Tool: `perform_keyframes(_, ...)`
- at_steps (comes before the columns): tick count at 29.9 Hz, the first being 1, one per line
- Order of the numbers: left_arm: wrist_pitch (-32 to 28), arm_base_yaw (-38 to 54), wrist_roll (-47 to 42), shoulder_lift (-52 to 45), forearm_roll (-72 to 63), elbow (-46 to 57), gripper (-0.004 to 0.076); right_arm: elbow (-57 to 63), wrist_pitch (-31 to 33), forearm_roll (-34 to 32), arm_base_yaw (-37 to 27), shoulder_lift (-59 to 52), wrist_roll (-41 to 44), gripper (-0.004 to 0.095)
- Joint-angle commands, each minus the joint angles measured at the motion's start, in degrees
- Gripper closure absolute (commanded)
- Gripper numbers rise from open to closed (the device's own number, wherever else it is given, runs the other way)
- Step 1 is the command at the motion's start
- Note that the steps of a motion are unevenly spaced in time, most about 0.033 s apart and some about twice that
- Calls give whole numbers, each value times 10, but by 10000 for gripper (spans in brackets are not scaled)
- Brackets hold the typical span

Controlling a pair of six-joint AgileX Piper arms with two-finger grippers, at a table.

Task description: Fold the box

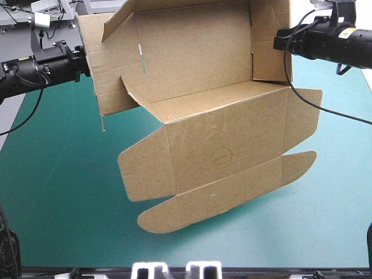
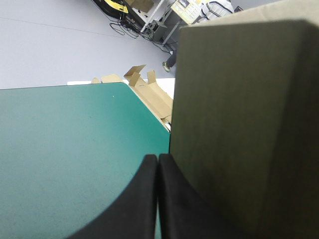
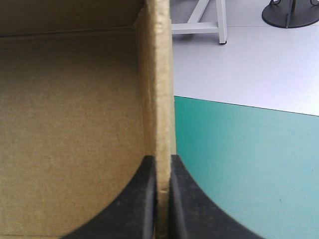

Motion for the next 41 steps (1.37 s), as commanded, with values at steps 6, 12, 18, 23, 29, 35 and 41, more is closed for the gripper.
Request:
perform_keyframes(6,39,-13,-11,-33,-43,-17,732,-13,-50,42,0,-8,5,924)
perform_keyframes(12,33,-71,0,-33,-37,-17,732,-13,-50,43,0,-8,4,924)
perform_keyframes(18,11,-88,10,-33,-30,-17,732,-13,-45,44,0,-8,4,924)
perform_keyframes(23,6,-88,10,-33,-17,-17,732,-13,-45,44,0,-8,4,924)
perform_keyframes(29,-25,-88,10,-32,10,-17,724,-13,-38,44,0,-8,3,924)
perform_keyframes(35,-28,-89,10,-31,9,-17,533,-13,-31,48,0,-8,-1,924)
perform_keyframes(41,-54,-89,10,-30,11,-17,333,-13,-25,63,0,-8,-5,924)
